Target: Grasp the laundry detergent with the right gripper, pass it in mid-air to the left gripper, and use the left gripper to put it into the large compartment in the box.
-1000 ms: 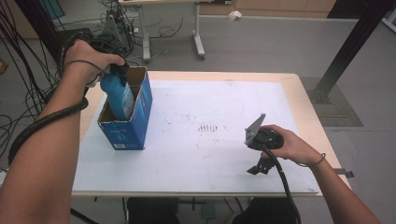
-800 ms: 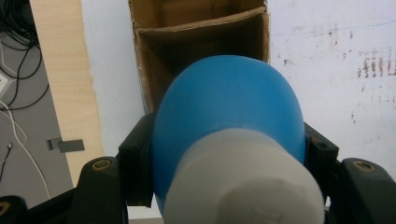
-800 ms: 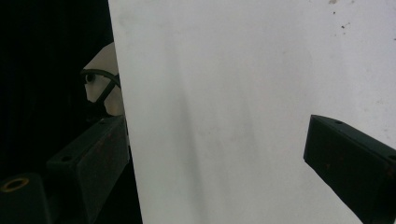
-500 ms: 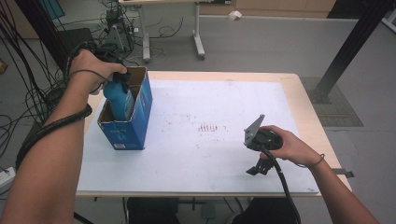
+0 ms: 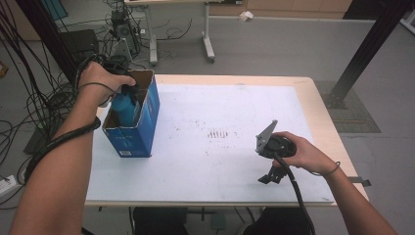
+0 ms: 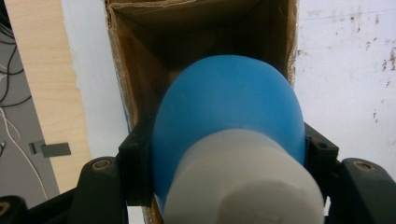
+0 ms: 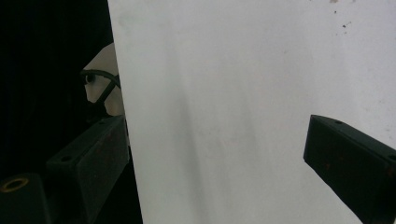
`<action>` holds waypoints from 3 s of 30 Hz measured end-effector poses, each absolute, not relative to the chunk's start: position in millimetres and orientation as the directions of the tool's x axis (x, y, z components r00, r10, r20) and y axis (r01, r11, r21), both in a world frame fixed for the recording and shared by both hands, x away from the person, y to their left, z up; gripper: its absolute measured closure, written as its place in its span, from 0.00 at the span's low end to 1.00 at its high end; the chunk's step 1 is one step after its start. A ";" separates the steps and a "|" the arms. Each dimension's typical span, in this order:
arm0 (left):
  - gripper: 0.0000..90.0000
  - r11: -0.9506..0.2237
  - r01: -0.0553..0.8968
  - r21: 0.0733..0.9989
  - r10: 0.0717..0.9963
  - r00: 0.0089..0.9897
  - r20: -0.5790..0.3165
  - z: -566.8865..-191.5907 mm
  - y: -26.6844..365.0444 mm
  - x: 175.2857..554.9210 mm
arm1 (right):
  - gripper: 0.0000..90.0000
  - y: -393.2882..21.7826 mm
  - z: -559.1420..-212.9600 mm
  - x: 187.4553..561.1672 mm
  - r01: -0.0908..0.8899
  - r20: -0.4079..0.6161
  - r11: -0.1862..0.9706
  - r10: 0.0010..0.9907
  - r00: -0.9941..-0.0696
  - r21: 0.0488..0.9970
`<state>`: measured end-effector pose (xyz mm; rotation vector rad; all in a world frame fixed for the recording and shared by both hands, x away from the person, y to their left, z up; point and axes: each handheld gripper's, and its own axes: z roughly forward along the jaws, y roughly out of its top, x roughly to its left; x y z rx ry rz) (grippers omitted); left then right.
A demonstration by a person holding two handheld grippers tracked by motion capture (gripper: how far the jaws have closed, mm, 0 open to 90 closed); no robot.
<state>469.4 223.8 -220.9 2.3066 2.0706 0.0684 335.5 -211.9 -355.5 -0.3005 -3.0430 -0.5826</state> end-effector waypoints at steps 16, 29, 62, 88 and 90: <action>0.42 -0.104 0.993 0.052 0.995 0.104 0.000 -240.4 223.4 470.9 | 0.07 -212.6 -355.8 336.7 0.194 0.061 0.913 0.184 -0.981 0.359; 0.42 -0.097 0.995 0.032 0.995 0.097 0.002 -253.2 224.7 471.5 | 0.08 -212.5 -356.5 337.6 0.192 0.062 0.914 0.182 -0.981 0.357; 0.42 -0.086 0.996 0.018 0.996 0.086 0.002 -268.5 225.6 471.5 | 0.08 -213.0 -357.6 339.0 0.194 0.064 0.913 0.184 -0.981 0.360; 0.42 -0.072 0.997 0.034 0.997 0.072 -0.004 -269.3 228.2 471.2 | 0.08 -212.7 -358.1 339.4 0.200 0.067 0.912 0.189 -0.980 0.357; 0.41 -0.070 0.997 0.037 0.997 0.071 -0.004 -269.3 228.3 471.0 | 0.08 -212.7 -358.1 339.2 0.199 0.068 0.913 0.188 -0.980 0.356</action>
